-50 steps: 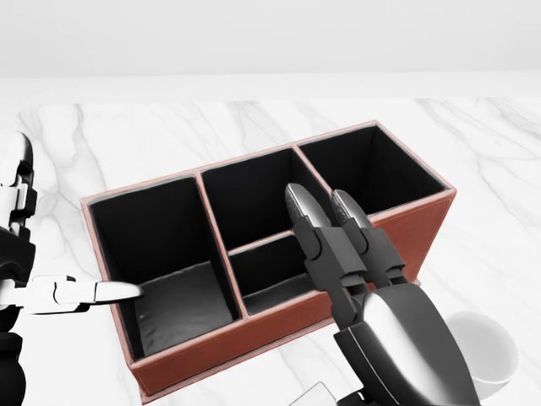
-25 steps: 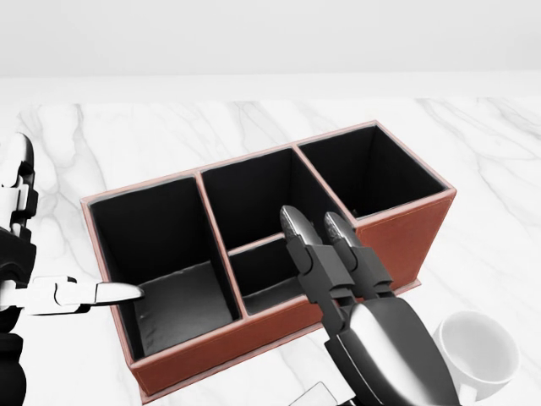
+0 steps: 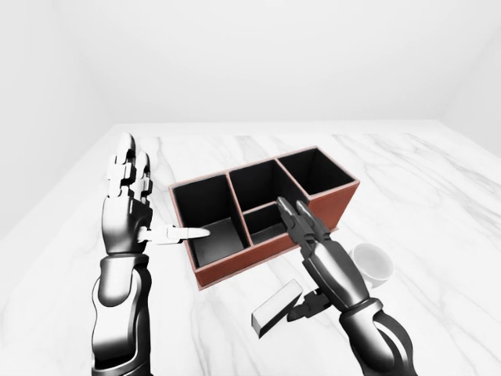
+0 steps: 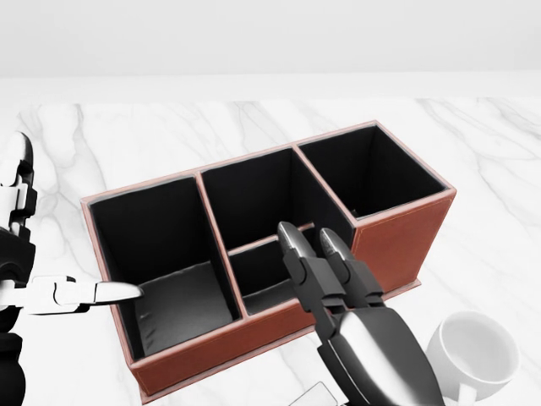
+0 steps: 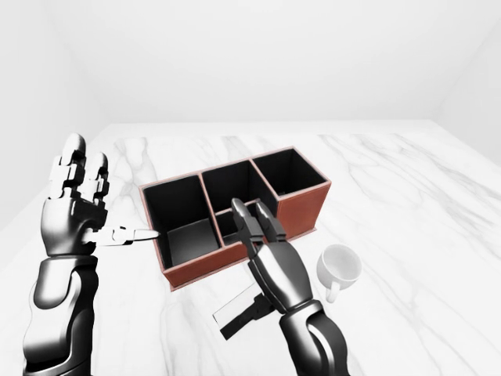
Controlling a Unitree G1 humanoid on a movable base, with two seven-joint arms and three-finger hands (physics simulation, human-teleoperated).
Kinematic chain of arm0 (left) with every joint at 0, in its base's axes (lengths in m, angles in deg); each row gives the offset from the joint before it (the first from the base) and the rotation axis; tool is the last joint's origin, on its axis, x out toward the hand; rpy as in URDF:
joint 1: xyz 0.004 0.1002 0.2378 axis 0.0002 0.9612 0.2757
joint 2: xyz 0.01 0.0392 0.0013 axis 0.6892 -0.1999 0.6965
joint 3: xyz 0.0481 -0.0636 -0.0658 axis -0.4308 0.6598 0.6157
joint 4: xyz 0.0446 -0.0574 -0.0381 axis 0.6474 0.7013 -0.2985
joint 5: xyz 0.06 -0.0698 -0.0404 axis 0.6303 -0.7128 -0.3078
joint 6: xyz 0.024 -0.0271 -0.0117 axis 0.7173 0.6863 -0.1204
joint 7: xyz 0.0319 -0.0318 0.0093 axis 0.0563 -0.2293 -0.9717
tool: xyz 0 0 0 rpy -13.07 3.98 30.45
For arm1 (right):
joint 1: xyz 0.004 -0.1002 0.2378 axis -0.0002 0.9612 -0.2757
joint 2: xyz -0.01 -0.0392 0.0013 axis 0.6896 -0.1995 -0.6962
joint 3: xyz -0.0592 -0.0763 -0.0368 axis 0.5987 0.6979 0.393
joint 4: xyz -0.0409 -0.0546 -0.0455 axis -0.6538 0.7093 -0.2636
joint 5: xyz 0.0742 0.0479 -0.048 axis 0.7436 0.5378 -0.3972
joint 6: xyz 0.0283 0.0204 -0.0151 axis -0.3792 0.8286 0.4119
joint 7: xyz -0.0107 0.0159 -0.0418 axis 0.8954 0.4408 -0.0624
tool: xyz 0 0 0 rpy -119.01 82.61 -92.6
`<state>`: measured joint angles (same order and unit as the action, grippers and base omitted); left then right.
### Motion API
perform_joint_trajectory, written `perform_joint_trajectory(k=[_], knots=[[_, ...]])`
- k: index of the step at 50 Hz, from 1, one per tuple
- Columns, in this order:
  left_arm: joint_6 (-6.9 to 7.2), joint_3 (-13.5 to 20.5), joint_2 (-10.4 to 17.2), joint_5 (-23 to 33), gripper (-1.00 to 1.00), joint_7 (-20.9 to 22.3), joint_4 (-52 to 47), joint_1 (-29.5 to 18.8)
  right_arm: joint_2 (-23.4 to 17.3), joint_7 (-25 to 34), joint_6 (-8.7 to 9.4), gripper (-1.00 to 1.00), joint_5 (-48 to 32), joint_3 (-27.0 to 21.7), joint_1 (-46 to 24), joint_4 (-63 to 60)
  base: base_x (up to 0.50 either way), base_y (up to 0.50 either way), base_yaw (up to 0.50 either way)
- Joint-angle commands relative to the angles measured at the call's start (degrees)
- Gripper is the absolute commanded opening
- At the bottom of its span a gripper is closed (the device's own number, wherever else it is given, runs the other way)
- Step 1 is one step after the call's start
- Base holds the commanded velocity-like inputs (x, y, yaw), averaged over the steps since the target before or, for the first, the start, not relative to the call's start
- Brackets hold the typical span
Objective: Pick up the book and place it in the front compartment of the caddy.
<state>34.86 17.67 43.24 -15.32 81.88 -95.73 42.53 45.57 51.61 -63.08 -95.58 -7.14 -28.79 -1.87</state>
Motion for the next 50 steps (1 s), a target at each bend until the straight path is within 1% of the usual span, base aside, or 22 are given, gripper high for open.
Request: perform_joint_trajectory(k=[1,19,20,26,29,31,37,50], knots=[[0.00,-0.03,-0.03,0.02,1.00,0.02,-0.12,0.02,-0.42,-1.18,0.00,1.00,-0.61,0.60,0.45,1.92,0.00,0.00,0.00],[0.00,-0.15,-0.13,0.10,0.99,0.04,-0.15,0.15,-0.88,-2.62,0.00,1.00,-1.07,1.92,1.07,3.97,0.00,0.00,0.00],[0.00,-0.17,-0.12,0.12,0.99,0.07,-0.19,0.19,-1.19,-2.94,0.00,1.00,-2.14,2.00,0.80,4.41,0.00,0.00,0.00],[0.00,-0.25,-0.15,0.20,0.99,0.08,0.16,0.15,-0.88,-1.80,0.00,1.00,-3.32,1.14,0.04,3.98,0.00,0.00,0.00],[0.00,-0.28,-0.17,0.26,0.99,0.10,0.50,0.15,-0.65,-0.57,0.00,1.00,-2.19,-1.93,-1.62,4.68,0.00,0.00,0.00],[0.00,-0.32,-0.17,0.30,1.00,0.04,0.46,0.14,-0.36,-0.09,0.00,1.00,-2.16,-2.65,-1.50,4.45,0.00,0.00,0.00],[0.00,-0.43,-0.23,0.50,1.00,0.13,0.47,0.26,0.30,0.06,0.00,1.00,-3.82,-1.32,-0.61,4.54,0.00,0.00,0.00],[0.00,-0.44,-0.22,0.55,0.99,0.09,0.36,0.19,-0.45,-0.72,0.00,1.00,-4.75,0.10,0.36,5.42,0.00,0.00,0.00]])
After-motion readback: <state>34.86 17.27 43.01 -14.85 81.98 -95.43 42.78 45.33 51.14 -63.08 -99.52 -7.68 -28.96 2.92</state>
